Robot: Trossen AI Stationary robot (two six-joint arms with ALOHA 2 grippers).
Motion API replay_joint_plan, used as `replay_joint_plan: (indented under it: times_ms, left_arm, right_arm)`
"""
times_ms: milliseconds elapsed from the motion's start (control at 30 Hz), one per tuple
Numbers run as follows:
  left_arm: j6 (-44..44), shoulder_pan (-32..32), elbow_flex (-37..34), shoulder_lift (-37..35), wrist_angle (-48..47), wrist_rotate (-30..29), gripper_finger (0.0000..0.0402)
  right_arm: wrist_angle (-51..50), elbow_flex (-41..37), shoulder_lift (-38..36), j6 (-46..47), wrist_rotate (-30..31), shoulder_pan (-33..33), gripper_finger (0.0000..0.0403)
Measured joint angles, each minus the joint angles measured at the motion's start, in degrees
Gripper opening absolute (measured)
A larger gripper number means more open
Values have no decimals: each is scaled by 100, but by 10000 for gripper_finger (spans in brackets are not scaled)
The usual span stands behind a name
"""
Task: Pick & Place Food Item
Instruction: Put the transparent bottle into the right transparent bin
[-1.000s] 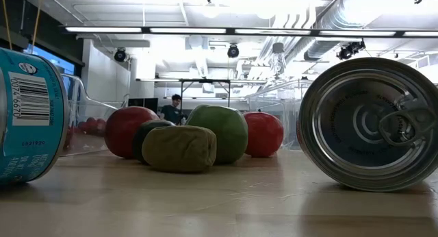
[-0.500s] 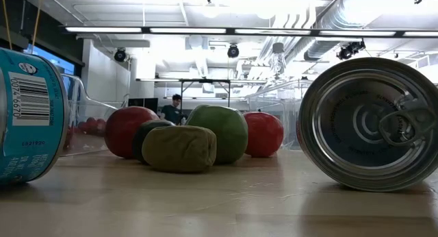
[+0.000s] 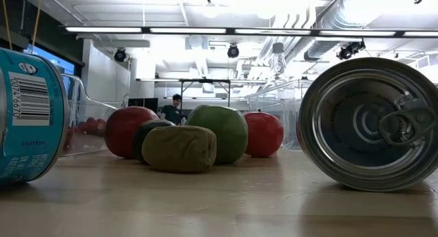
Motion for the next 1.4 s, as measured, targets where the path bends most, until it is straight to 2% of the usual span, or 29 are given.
replay_joint_plan:
  times_ms: [167,333,533,633,900,1033,1200,1400]
  left_arm:
    - [-37,-340,-249,67,313,-87,310]
    - [-99,-631,-445,60,739,-417,310]
    - [-230,-884,-727,161,892,-1383,310]
    - [-236,-1001,-775,317,930,-1678,310]
    - [-234,-1299,-782,575,1192,-1746,310]
    - [-233,-1401,-782,606,1190,-2075,306]
    - [-178,-1509,-782,604,1171,-2091,274]
    - [-184,-1587,-782,604,1026,-2297,196]
  right_arm:
    - [0,0,0,0,-12,0,290]
    - [0,0,0,0,-16,0,290]
    - [0,0,0,0,-16,0,290]
    - [0,0,0,0,-14,0,290]
    - [2,0,0,0,-12,0,290]
    - [2,0,0,2,-14,0,290]
    - [2,0,0,2,-16,0,290]
    - [2,0,0,2,-14,0,290]
